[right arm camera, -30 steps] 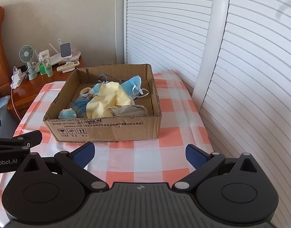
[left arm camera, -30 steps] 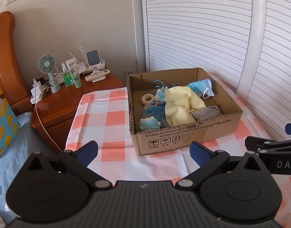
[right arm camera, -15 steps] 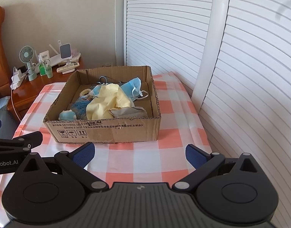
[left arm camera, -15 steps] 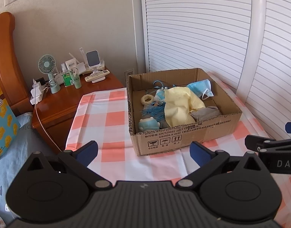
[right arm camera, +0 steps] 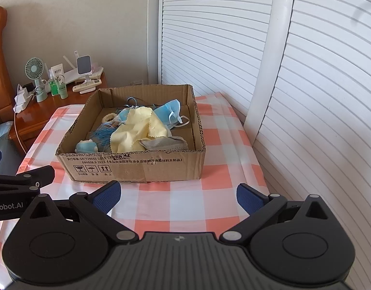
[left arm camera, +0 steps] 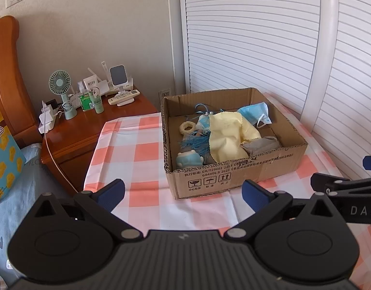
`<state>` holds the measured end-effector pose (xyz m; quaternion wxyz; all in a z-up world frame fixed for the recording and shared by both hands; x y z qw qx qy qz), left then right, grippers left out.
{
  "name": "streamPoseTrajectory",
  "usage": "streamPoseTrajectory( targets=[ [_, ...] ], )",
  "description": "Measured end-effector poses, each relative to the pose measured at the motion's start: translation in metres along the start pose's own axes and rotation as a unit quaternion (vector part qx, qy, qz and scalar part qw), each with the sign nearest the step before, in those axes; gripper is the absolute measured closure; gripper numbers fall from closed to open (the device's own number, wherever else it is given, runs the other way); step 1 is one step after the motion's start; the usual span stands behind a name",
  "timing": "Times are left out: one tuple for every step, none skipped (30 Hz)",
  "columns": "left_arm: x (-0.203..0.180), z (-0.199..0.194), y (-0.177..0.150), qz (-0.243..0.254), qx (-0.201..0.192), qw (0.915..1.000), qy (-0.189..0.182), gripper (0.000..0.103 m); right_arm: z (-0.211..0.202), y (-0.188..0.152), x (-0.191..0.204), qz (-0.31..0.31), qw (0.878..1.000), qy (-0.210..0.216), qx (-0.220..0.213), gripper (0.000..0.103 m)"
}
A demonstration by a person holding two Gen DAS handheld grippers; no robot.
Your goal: Organize soft objects
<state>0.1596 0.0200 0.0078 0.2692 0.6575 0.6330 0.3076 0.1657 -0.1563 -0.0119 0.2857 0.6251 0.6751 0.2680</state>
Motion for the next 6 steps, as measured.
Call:
streamPoseTrajectory(
  targets=[
    [0.0001,0.0001,-0.0001,0.0,0.0,1.0,0.0,0.001,0.0,-0.0001,0.0,0.0,1.0,-0.001,0.0,0.0],
    [0.0002,0.0002,-0.0002,-0.001,0.0,1.0,0.0,0.001,-0.0001,-0.0001,-0.0001,0.001,1.0,-0.001,0.001,0.0],
    [0.0,-0.0003,0.0002,-0.001,0.0,1.0,0.0,0.001,-0.0002,-0.0001,-0.0002,0.001,1.0,-0.001,0.0,0.0],
    [-0.0001,-0.0005,0.0006,-0.001,0.001,1.0,0.0,0.001,0.0,0.0,-0.0003,0.001,1.0,-0.001,0.001,0.0],
    [-0.0002,-0.0007,0.001,-0.001,0.001,1.0,0.001,0.001,0.0,0.0,-0.0003,0.0,1.0,-0.001,0.0,0.0],
    [-0.0004,-0.0009,0.0012,-0.001,0.001,1.0,0.001,0.001,-0.0001,0.0,-0.0004,0.0,1.0,-0.001,0.0,0.0]
  ],
)
Point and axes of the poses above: each gripper's, at about its wrist camera, not at the fingertips, and z roughly the way its jaws point, x to its left, y to its top, the point moved 3 cm from there along z, roughly the way its jaws point, and after that the axes turned 1 degree about -x, right-handed, at the moved point
